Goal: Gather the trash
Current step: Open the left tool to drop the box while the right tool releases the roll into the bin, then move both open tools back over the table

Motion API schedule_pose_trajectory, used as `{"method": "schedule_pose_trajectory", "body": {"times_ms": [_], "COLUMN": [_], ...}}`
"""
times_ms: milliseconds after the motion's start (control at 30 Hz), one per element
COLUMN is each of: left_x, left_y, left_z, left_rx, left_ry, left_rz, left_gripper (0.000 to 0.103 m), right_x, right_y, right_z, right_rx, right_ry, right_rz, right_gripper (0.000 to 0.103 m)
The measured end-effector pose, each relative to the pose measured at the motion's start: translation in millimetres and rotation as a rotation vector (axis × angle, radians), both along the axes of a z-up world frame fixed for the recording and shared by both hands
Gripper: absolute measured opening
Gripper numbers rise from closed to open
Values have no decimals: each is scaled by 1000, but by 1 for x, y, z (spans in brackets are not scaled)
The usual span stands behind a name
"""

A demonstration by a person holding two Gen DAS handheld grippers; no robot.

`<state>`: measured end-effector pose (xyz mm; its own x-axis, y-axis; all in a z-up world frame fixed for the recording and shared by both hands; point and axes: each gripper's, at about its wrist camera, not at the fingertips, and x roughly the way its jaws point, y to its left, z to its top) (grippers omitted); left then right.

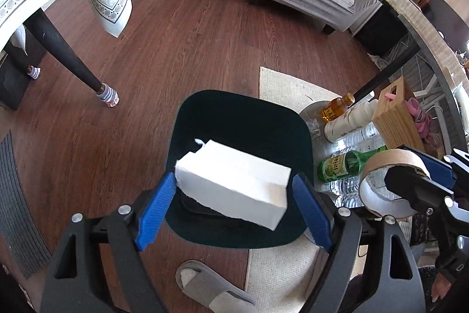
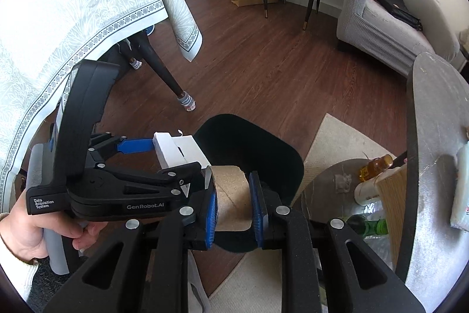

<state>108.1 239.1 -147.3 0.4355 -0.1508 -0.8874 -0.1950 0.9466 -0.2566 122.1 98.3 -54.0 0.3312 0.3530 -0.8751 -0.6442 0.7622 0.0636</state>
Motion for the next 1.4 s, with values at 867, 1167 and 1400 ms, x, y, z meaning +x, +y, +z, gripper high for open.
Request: {"method": "schedule_pose_trajectory", "body": {"times_ms": [867,1167,1400], "left_x": [-25,-32,-40], "left_y": [21,12,10], "left_z": [82,116,138], "left_rx": [18,14,29], "left_ry": [-222,-296,-346], "left_rz": [104,92,98], "left_gripper": [50,44,44], "right_x": [8,0,-3], "right_y": [22,32,30], "right_z": [-100,-112,-87], "right_rx": [-153,-217,-143], "right_ry": [185,149,129], "right_rz": [6,56,89], "right_gripper": [21,47,47]}}
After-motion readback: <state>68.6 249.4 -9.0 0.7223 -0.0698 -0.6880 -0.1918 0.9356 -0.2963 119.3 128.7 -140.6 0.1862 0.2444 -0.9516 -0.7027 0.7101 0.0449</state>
